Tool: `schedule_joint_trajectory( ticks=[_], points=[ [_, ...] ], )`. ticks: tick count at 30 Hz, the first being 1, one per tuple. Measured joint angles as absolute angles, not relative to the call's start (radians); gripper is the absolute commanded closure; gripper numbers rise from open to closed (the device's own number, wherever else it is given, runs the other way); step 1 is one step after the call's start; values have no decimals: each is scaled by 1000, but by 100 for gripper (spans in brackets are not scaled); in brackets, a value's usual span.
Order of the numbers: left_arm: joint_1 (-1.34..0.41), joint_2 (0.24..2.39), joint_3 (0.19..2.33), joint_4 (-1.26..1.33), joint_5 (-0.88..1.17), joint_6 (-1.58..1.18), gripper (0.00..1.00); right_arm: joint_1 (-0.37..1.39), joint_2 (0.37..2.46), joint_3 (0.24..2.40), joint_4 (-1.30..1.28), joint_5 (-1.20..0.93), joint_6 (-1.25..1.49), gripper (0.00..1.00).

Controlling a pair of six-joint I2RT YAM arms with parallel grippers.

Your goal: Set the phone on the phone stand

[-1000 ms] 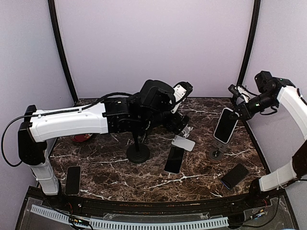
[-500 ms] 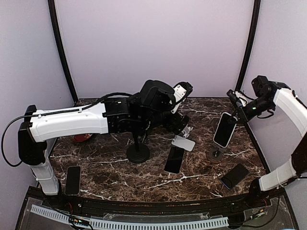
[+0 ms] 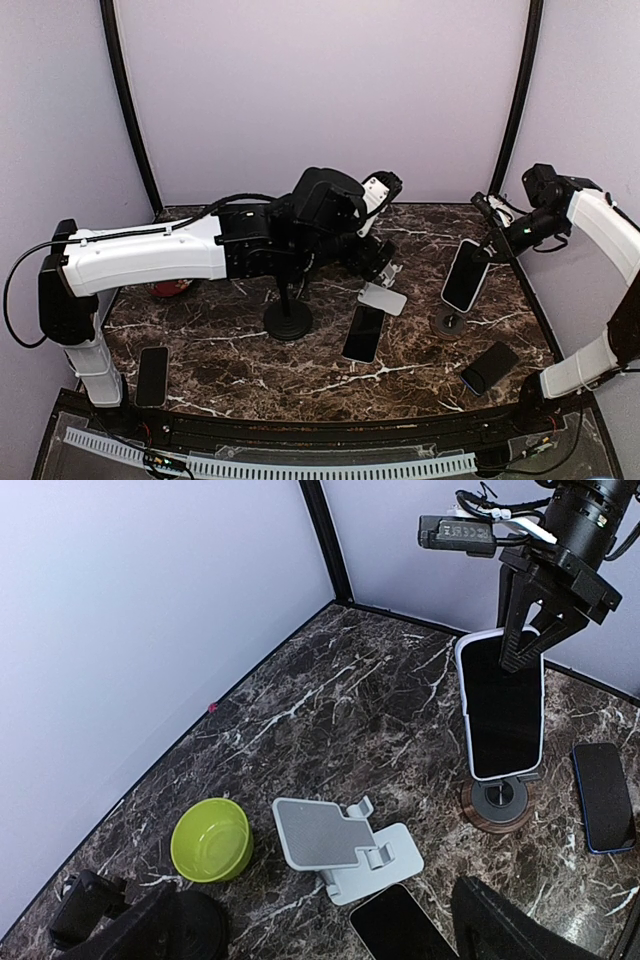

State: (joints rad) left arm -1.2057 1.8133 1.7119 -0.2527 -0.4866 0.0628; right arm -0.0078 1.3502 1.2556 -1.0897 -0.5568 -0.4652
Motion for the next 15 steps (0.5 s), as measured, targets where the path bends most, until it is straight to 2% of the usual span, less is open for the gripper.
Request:
schedule_joint_trajectory(
  ticks=[15],
  points=[
    [-1206,1821,1712,-247,-487,64,5,-8,1350,1256,-1092,-548,-465,100]
  ],
)
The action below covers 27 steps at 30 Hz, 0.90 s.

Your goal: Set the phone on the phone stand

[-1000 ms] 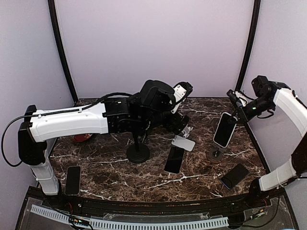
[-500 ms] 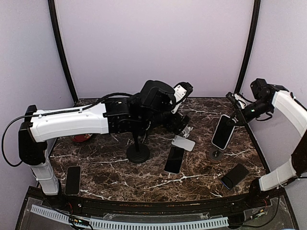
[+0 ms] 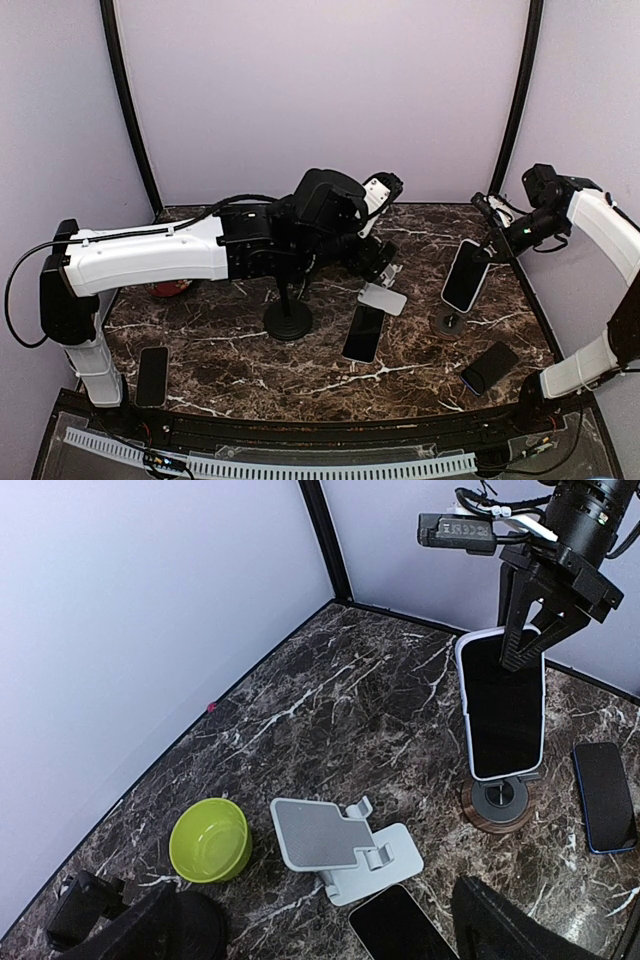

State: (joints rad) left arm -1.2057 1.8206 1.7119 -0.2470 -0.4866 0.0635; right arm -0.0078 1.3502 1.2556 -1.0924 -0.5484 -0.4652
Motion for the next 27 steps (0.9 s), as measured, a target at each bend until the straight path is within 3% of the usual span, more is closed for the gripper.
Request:
schedule_joint_trajectory(
  ticks=[5,12,21,27],
  points=[
    [-1206,1822,1712,-241,-486,64,5,-8,1350,1253,-1095,-541,-465,96],
    [-1206,1835,1712,-234,-486,64,5,-10,1352,1225,-1098,-513,-472,57],
    [-1206,1846,1712,-235,-485,64,5,-12,1354,1218,-1108,-471,-482,20],
    [-1206,1866,1712,-269,-451,36,6,-12,1349,1281,-1098,-434,-454,0]
  ],
)
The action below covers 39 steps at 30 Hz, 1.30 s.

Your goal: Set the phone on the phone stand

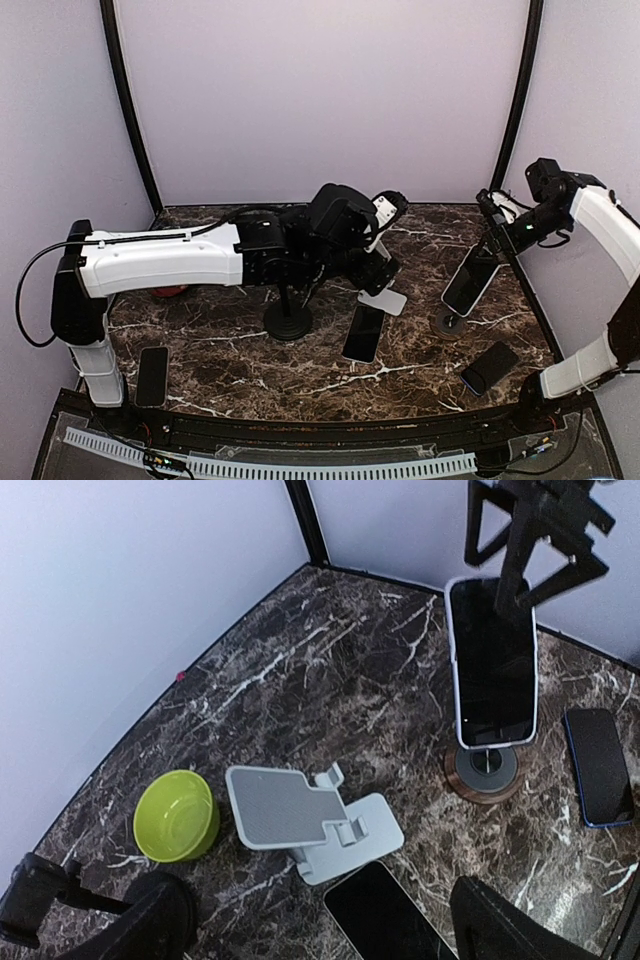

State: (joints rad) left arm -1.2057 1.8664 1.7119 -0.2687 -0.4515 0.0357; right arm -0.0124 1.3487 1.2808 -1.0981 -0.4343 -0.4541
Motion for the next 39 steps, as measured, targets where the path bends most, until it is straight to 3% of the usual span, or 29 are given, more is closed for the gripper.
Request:
schedule_joint_trajectory(
  ticks=[13,28,32,39],
  points=[
    [-1240,2030,1785,-585,-320,-253,1,4,1268,1269,-820,-528,-363,0],
    [-1252,2221,1913,-898,-229,-474,5,35,1242,1167,-561,-693,-245,0],
    [-1307,2169,1787,-939,-266,-460,5,38,1234,1167,-561,-706,-245,0],
    [-1419,1893,1358,-957,-278,-560,5,39,1233,1167,-566,-718,-253,0]
  ],
)
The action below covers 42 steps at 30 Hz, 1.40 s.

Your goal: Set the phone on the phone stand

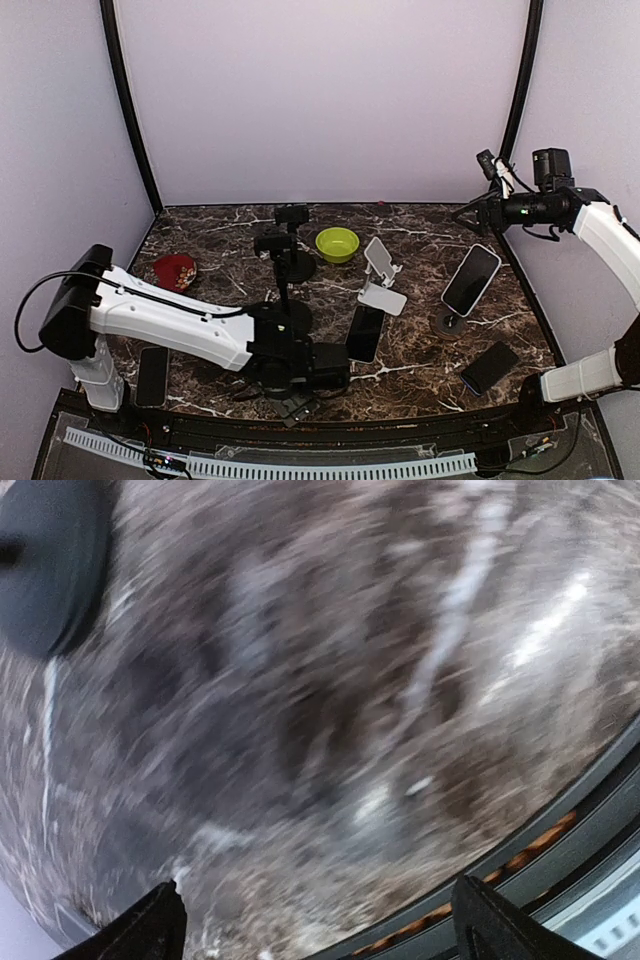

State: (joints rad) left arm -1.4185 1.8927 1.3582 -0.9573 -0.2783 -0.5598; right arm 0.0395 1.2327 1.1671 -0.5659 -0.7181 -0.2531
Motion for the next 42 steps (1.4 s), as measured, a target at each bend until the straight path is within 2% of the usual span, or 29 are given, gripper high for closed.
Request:
schedule_joint_trajectory(
  ticks=[5,8,20,28,42],
  points=[
    [-1332,1653,1135,-937,-309,-692,5,40,1234,1171,-586,-729,-257,1],
    [-1238,1551,1048,-942,-313,-786,1,40,1238,1182,-591,-736,-257,1],
    [-936,1195,794,-1102,-246,-1031,1,45,1259,1188,-592,-765,-257,1],
    [-759,1120,672,-1093,-153,-1032,1,61,1267,1188,-601,-784,-269,2],
    [-433,1055,628,-1025,-122,-1032,1,99,1292,1183,-612,-810,-317,1]
  ],
)
